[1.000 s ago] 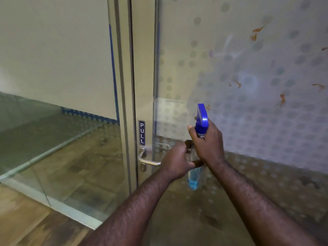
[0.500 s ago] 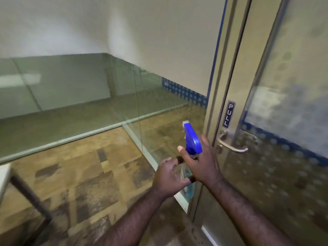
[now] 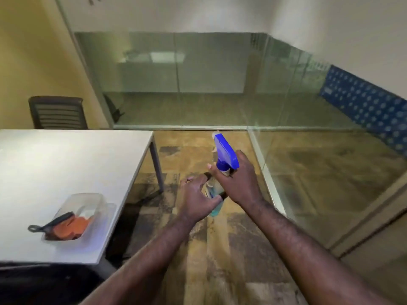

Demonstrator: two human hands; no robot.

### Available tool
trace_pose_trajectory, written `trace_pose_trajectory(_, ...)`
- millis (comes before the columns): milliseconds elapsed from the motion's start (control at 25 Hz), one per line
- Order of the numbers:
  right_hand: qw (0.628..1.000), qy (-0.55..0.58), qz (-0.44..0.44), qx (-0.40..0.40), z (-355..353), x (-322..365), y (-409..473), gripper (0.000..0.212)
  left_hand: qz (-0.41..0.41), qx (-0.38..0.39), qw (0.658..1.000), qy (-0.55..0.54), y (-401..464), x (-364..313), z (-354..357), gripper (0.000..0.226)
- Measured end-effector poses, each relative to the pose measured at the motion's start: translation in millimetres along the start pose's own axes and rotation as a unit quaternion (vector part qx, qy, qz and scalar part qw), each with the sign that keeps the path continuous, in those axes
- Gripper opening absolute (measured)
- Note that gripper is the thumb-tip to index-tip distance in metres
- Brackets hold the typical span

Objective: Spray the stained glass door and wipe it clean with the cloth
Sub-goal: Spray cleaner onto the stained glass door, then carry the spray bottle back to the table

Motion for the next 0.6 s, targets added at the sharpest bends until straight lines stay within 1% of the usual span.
trace_pose_trajectory(80,0.999,0.006,-0.019,0.030,53,23,15,0.030,-0.041,-0.041,0.998,0.023,-5,42,-44,0.041)
trace_pose_trajectory(160,0.998,0.014,-0.019,0.053,102,42,26,0.031,-0.083,-0.073,0.993,0.050,-12,78,-85,0.049)
trace_pose_trajectory(240,0.997,0.042,-0.008,0.072,151,58,35,0.032,-0.105,-0.106,0.986,0.072,-18,108,-123,0.057)
trace_pose_trajectory(320,0.994,0.064,0.007,0.091,195,72,42,0.036,-0.114,-0.129,0.983,0.069,-23,136,-154,0.061)
trace_pose_trajectory(400,0.991,0.070,0.009,0.111,231,87,46,0.041,-0.136,-0.133,0.980,0.054,-29,161,-176,0.061)
trace_pose_trajectory(600,0.982,0.097,0.023,0.163,303,106,58,0.044,-0.192,-0.131,0.971,0.062,-34,222,-212,0.055)
Point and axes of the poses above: each hand's wrist, its own y-axis towards the middle knuckle, its own z-axis out of the palm, x = y × z, the point moved 8 cm from there along y, towards the middle knuckle, and after that the axes turned 7 degrees about x, right-handed, at the moved point
